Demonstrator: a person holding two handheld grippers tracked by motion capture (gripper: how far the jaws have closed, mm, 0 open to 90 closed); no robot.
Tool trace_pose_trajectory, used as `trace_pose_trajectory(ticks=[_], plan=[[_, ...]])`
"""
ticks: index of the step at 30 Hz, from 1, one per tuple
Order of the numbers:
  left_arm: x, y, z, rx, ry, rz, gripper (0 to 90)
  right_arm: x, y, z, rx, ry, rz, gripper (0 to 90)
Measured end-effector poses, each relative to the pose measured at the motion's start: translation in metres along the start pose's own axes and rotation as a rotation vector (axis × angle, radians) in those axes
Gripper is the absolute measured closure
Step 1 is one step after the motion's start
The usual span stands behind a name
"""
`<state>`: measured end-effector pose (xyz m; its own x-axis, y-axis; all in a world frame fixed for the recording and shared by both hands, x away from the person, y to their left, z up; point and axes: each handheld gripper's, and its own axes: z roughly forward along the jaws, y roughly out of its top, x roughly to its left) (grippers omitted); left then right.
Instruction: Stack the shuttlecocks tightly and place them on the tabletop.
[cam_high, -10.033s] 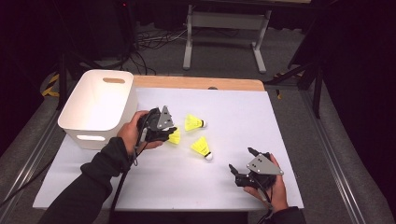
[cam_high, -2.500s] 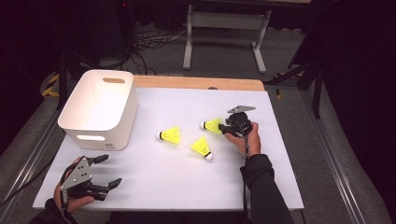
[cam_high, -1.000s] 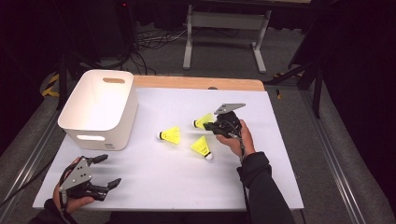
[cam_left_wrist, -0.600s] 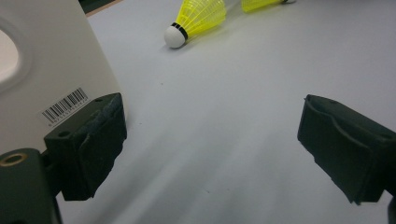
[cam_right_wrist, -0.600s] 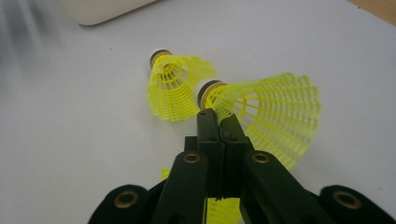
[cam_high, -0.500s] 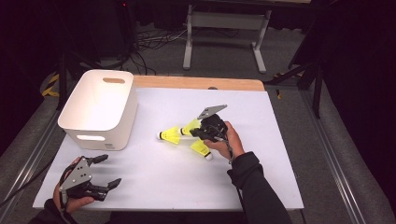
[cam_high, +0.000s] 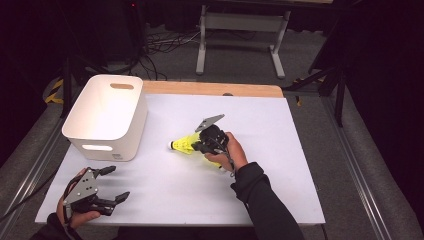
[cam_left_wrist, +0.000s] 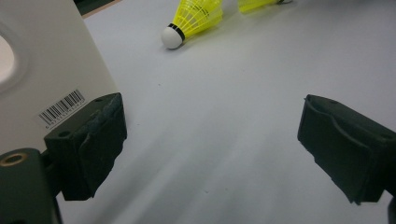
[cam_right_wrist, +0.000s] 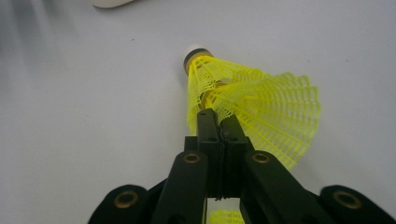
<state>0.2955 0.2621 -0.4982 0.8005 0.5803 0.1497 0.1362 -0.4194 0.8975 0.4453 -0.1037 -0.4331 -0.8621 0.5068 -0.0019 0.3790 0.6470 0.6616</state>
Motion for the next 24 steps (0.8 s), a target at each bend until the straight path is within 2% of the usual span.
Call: trace_pose_trajectory(ticks=[8,15,19,21,24], plan=[[-0.001,0.0,0.001,0.005,-0.01,0.001,9.1,0.006,0.006,0.013,0.026,0.012,-0.01,87.6],[-0.001,0.0,0.002,0.013,-0.018,0.005,9.1,0.006,0.005,0.019,0.102,-0.01,-0.018,73.0],[-0.001,0.0,0.003,0.016,-0.015,0.003,8.8,0.005,0.003,0.018,0.125,-0.012,-0.012,65.8],[-0.001,0.0,0.003,0.015,-0.015,0.001,8.7,0.004,0.002,0.017,0.125,-0.019,-0.003,65.6],[-0.001,0.0,0.003,0.018,-0.015,0.002,8.5,0.004,0.001,0.013,0.105,-0.016,0.009,74.7]])
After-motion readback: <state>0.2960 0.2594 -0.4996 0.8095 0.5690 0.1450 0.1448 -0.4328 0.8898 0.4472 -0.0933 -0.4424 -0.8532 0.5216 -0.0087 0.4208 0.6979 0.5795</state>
